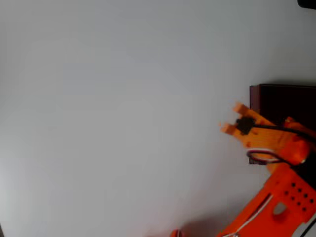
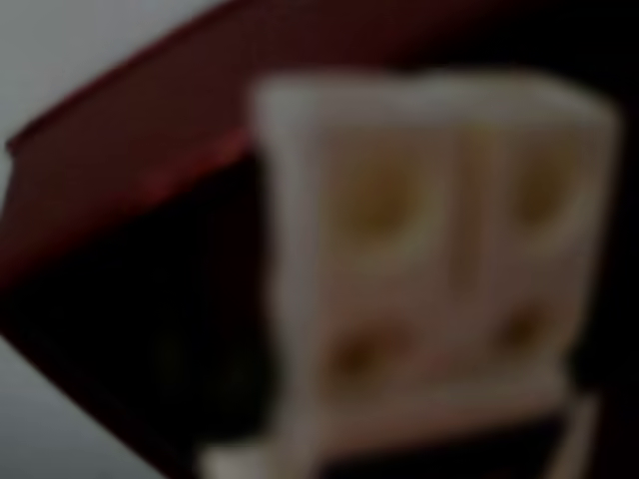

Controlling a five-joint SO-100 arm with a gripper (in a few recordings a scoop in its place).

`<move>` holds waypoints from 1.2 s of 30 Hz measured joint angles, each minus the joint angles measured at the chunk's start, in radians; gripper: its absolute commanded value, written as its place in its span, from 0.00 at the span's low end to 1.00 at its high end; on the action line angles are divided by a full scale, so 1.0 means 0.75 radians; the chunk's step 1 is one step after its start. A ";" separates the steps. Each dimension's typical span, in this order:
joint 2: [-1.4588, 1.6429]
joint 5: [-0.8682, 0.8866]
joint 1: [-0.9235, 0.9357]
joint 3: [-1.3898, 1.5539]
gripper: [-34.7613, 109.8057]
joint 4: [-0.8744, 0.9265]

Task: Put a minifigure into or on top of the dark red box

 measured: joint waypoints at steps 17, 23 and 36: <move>-0.884 0.012 0.129 -1.051 0.32 0.313; -0.785 -0.035 0.086 -0.961 0.29 0.364; 0.828 0.006 -0.667 0.399 0.32 0.045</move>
